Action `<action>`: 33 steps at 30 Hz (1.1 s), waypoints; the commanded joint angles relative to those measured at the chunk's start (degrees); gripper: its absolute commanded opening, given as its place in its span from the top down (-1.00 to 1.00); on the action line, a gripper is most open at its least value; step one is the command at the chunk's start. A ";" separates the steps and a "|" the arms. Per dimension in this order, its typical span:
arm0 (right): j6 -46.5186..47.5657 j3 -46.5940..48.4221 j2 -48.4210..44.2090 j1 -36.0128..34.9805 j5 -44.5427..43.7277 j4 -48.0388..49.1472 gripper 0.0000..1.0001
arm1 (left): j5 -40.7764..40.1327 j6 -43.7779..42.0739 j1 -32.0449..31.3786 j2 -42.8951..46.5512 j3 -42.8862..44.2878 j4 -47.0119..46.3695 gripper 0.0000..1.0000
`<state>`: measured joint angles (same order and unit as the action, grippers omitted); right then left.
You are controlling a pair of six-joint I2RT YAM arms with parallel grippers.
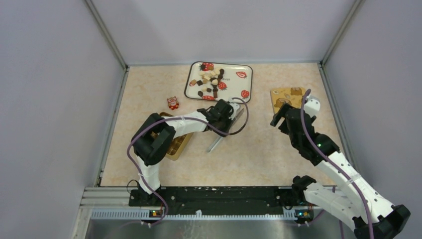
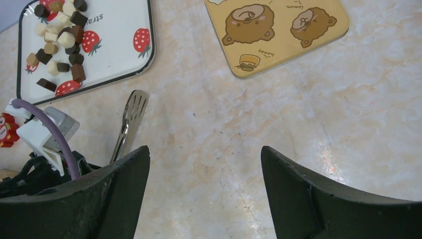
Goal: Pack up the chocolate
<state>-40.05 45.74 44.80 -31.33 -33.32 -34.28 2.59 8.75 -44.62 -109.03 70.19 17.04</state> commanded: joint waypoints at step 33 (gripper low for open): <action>6.10 3.36 5.56 0.21 1.88 7.76 -0.56 | 3.61 2.98 16.89 10.94 23.09 20.75 0.34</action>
<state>-34.89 46.00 49.98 -31.33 -32.25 -29.32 5.10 9.78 -29.41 -96.03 87.99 40.12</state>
